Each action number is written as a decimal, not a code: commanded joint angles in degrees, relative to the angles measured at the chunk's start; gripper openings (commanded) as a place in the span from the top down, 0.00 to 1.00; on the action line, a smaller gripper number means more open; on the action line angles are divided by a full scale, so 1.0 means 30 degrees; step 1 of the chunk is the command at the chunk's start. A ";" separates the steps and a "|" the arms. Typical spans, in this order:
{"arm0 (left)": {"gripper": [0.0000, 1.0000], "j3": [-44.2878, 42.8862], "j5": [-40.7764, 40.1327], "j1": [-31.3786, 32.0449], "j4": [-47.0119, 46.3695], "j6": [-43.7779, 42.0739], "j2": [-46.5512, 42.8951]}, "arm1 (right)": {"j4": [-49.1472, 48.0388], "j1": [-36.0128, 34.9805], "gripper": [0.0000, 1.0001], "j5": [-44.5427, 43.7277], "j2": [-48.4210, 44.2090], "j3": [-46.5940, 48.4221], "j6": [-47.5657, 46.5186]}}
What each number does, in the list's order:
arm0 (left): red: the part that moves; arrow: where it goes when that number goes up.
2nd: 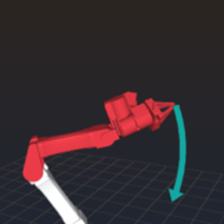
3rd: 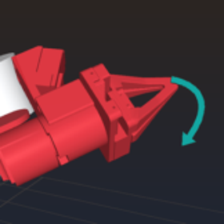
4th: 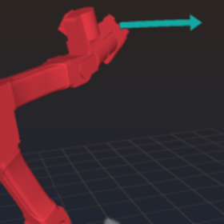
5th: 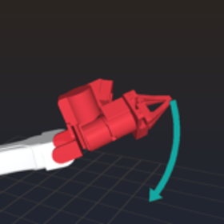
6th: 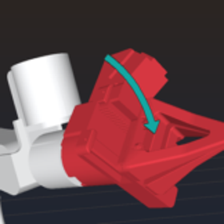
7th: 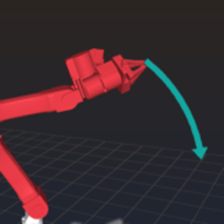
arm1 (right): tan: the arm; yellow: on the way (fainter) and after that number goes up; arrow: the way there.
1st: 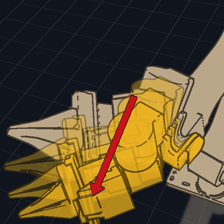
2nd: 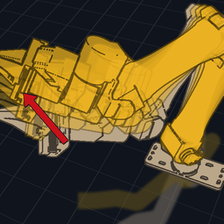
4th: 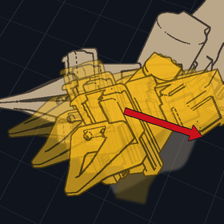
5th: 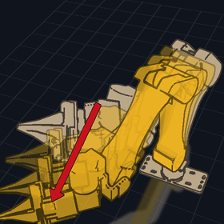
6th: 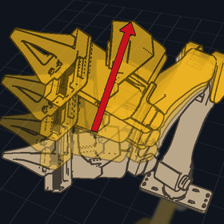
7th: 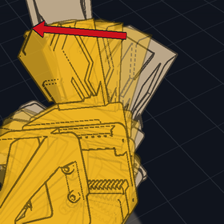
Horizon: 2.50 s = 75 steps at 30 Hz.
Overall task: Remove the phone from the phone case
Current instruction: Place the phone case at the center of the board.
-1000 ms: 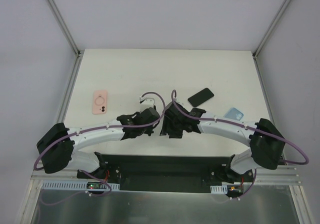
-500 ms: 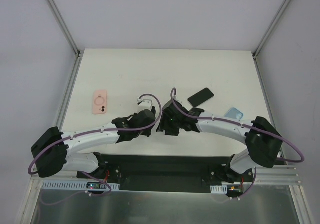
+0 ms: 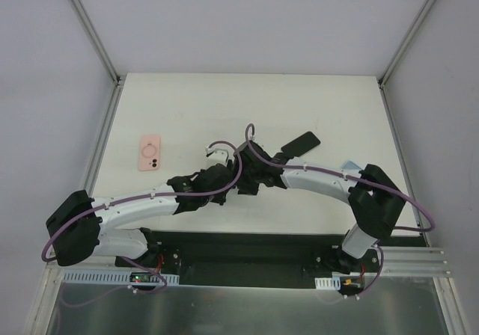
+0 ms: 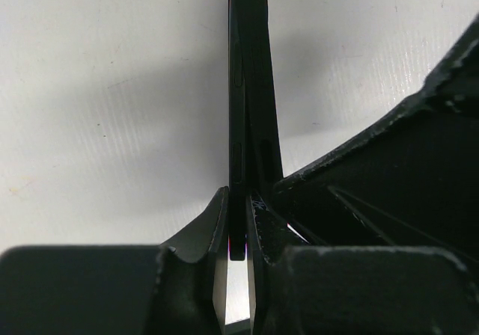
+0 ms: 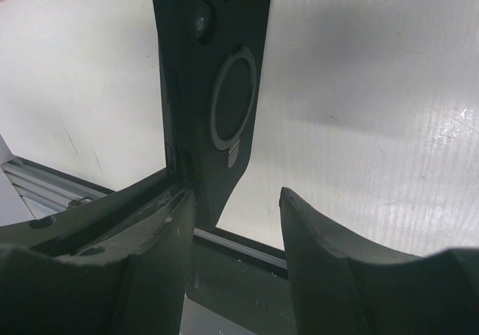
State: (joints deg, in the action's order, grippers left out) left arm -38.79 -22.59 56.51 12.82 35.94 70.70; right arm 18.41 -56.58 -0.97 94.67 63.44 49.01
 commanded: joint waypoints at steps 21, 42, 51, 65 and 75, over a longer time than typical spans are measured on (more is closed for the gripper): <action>1.00 0.0829 0.0235 -0.0439 -0.0728 -0.0673 -0.1886 | -0.0459 0.0460 0.49 0.1234 0.1047 0.1175 -0.0868; 1.00 0.0448 0.0322 -0.0439 -0.0874 -0.0555 -0.2003 | 0.5083 0.0051 0.52 -0.1111 0.5030 0.3844 -0.1426; 1.00 0.0887 0.0703 -0.0439 -0.1138 0.0323 -0.2735 | 0.3413 -0.0330 0.56 0.0061 0.7023 0.2673 -0.0168; 1.00 0.0626 0.0205 -0.0409 -0.1197 -0.0086 -0.4142 | 0.7625 -0.1033 0.64 -0.3889 0.7350 0.2992 -0.0137; 1.00 -0.0285 0.0264 0.0001 -0.1256 0.0294 -0.2619 | 0.8481 -0.1415 0.64 -0.4481 0.7406 0.2702 0.0185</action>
State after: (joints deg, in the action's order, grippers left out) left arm -34.15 -20.86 55.79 18.13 38.17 62.08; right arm 29.65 -58.54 -10.28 110.21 76.07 49.30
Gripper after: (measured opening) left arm 0.082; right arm 0.372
